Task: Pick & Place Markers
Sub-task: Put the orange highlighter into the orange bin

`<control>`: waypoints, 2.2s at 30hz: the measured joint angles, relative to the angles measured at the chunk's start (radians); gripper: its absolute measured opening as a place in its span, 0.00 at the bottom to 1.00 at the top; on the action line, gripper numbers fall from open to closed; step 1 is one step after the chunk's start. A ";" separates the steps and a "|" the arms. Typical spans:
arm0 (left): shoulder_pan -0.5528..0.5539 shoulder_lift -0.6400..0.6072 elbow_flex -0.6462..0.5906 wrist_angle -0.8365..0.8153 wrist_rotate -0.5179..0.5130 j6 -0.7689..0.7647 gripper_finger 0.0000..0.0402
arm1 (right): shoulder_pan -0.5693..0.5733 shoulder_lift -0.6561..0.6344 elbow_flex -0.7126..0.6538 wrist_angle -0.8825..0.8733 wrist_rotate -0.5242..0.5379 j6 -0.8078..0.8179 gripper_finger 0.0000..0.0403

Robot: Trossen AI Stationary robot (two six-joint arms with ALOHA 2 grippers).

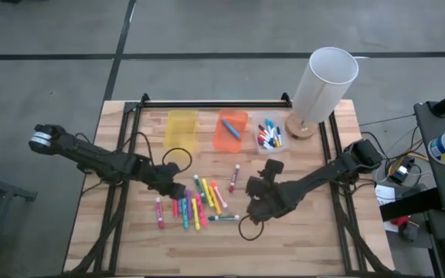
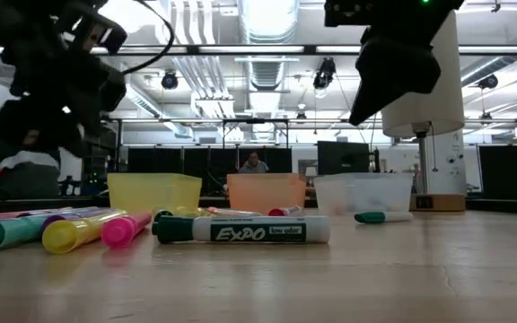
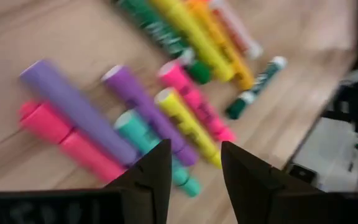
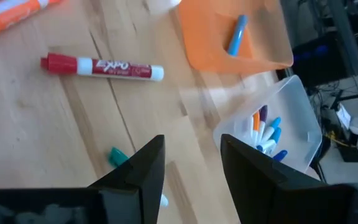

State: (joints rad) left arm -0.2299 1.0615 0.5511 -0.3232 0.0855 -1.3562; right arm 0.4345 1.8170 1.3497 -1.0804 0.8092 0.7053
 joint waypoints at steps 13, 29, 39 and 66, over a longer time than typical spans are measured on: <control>-0.002 0.017 0.000 -0.243 -0.115 -0.133 0.33 | 0.009 0.001 -0.035 0.012 0.014 -0.010 0.37; -0.036 0.172 0.000 -0.181 -0.136 -0.139 0.33 | 0.005 0.002 -0.034 0.016 0.058 -0.053 0.37; -0.036 0.272 0.004 -0.164 -0.137 -0.129 0.33 | 0.003 0.002 -0.034 0.019 0.059 -0.062 0.37; -0.034 0.239 0.001 -0.176 -0.175 0.061 0.11 | 0.004 0.002 -0.033 0.022 0.082 -0.077 0.37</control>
State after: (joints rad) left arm -0.2638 1.3003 0.5522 -0.4995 -0.0891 -1.2949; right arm 0.4381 1.8187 1.3163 -1.0580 0.8909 0.6281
